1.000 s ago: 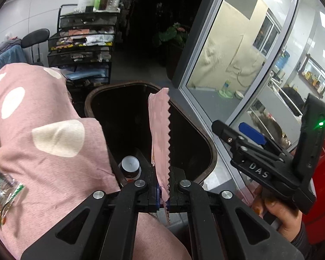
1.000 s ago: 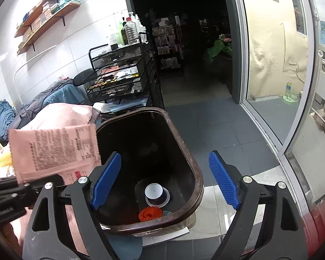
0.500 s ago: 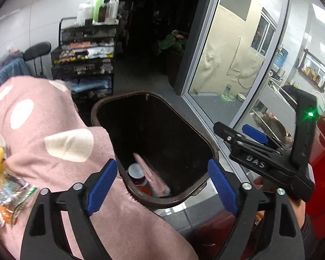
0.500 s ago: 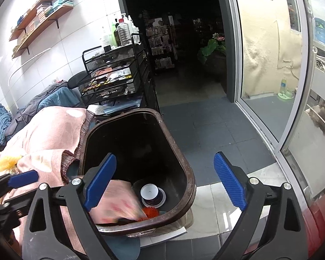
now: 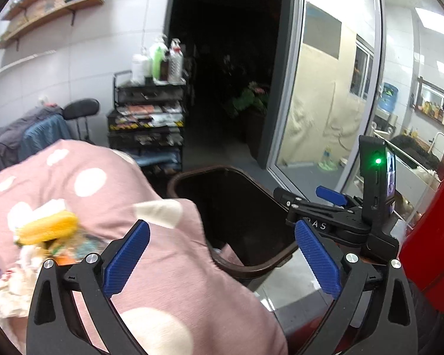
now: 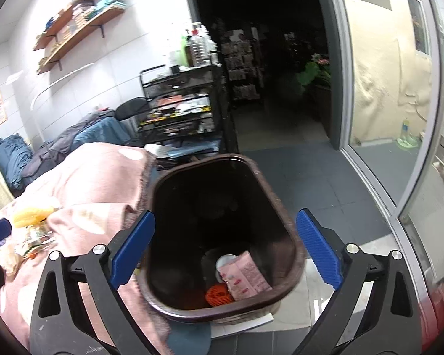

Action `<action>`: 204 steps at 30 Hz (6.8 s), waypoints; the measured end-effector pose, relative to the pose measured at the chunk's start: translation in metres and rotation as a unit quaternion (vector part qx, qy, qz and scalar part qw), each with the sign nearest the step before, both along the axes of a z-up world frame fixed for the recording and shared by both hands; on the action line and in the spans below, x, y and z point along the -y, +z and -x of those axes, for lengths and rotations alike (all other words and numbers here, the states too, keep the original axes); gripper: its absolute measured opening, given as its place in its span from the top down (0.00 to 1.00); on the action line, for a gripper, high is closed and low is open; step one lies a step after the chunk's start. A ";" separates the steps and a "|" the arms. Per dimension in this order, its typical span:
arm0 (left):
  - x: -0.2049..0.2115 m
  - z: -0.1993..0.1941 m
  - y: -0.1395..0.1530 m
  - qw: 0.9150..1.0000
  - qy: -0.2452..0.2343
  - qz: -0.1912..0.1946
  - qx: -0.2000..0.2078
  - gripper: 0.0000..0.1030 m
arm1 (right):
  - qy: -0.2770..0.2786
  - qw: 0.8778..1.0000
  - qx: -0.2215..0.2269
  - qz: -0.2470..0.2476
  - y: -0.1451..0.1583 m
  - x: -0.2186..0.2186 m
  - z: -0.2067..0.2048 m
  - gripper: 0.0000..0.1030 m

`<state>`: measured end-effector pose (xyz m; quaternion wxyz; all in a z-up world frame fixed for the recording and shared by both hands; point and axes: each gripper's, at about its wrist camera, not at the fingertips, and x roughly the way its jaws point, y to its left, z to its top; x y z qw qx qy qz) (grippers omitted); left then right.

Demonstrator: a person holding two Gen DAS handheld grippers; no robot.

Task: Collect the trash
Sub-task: 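Move both grippers back over the trash on the bedspread, then grasp the purple tissue pack with the left gripper while the right grasps the clear wrapper, then carry the clear wrapper over the bin and open the right gripper, then lower the purple tissue pack into the bin and open the left gripper, then move both grippers back over the trash on the bedspread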

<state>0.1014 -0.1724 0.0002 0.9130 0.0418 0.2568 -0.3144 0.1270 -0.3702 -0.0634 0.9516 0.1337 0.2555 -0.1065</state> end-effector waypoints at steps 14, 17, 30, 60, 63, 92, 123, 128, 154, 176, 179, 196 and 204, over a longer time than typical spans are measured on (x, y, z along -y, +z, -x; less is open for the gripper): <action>-0.088 0.029 -0.002 0.992 0.117 0.019 0.035 0.05 | 0.131 0.991 0.020 0.019 0.015 -0.086 -0.010 0.05; -0.107 0.034 -0.004 0.988 0.146 0.011 0.041 0.05 | 0.160 0.987 0.022 0.024 0.017 -0.107 -0.011 0.05; -0.222 0.039 -0.010 0.960 0.280 0.007 0.028 0.05 | 0.275 0.961 0.024 0.028 0.024 -0.181 -0.018 0.05; -0.282 -0.010 -0.034 0.959 0.267 -0.074 -0.058 0.83 | 0.339 0.930 -0.067 0.124 0.009 -0.248 -0.077 0.10; -0.283 -0.006 -0.027 0.958 0.278 -0.062 -0.047 0.83 | 0.338 0.928 -0.091 0.127 -0.004 -0.247 -0.085 0.23; -0.228 0.026 0.014 0.970 0.243 0.025 0.014 0.83 | 0.342 0.939 -0.013 0.037 0.019 -0.200 -0.034 0.79; -0.070 -0.007 0.015 0.997 0.053 0.050 0.007 0.83 | 0.122 0.992 -0.029 -0.011 -0.002 -0.034 -0.023 0.78; -0.045 -0.014 0.005 0.998 0.026 0.045 -0.016 0.83 | 0.093 0.994 -0.059 -0.027 -0.025 -0.014 -0.035 0.78; 0.029 -0.054 -0.024 0.995 -0.030 0.016 -0.097 0.83 | -0.005 0.998 -0.030 -0.051 -0.034 0.025 -0.010 0.24; 0.072 -0.082 -0.056 0.987 -0.037 -0.035 -0.150 0.53 | -0.060 0.996 -0.042 -0.057 -0.042 0.058 0.010 0.17; 0.071 -0.077 -0.053 0.990 -0.034 -0.030 -0.130 0.27 | -0.070 0.995 -0.048 -0.060 -0.044 0.060 0.011 0.14; 0.030 -0.029 -0.008 0.999 -0.022 -0.002 -0.034 0.05 | -0.031 0.998 -0.027 -0.051 -0.037 0.040 0.008 0.12; -0.006 -0.009 0.004 1.000 0.004 0.007 -0.004 0.05 | 0.008 0.999 -0.010 -0.043 -0.022 0.009 0.004 0.10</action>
